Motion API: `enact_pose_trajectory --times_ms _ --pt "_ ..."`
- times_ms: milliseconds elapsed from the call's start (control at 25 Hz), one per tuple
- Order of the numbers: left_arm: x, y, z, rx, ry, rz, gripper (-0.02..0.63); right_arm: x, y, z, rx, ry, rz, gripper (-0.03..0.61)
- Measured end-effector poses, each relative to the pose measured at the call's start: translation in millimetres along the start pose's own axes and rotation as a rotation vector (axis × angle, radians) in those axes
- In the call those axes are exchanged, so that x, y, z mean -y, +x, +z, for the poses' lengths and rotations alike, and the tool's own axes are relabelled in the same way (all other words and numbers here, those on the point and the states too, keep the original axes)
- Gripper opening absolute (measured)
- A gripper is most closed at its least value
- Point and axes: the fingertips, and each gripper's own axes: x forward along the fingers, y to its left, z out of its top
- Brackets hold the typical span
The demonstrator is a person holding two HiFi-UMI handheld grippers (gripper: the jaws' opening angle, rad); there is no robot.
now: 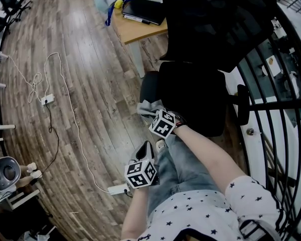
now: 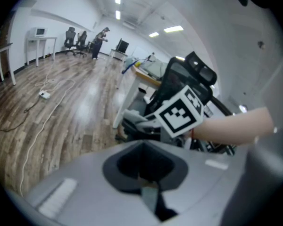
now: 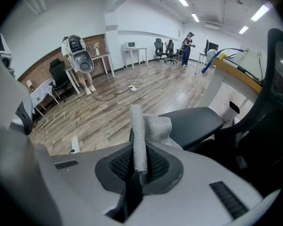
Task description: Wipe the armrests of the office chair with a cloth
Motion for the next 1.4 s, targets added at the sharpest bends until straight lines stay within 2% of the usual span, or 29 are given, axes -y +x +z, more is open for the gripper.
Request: enact_pose_trajectory --times_ms 640,1000,1400 --pt "-9.4 -8.3 -3.4 0.0 0.007 -0.005 0.008 -13.5 -2.9 -3.2 -0.008 0.042 0.034 0.025" --pt "-13.7 -12.3 -2.7 0.006 0.011 -0.004 0.008 -29.1 1.9 -13.3 -0.039 0.016 0.057 0.025" --pt "-13.8 -16.4 -4.8 0.012 0.016 -0.001 0.008 -35.1 -12.4 -17.5 -0.005 0.019 0.037 0.025"
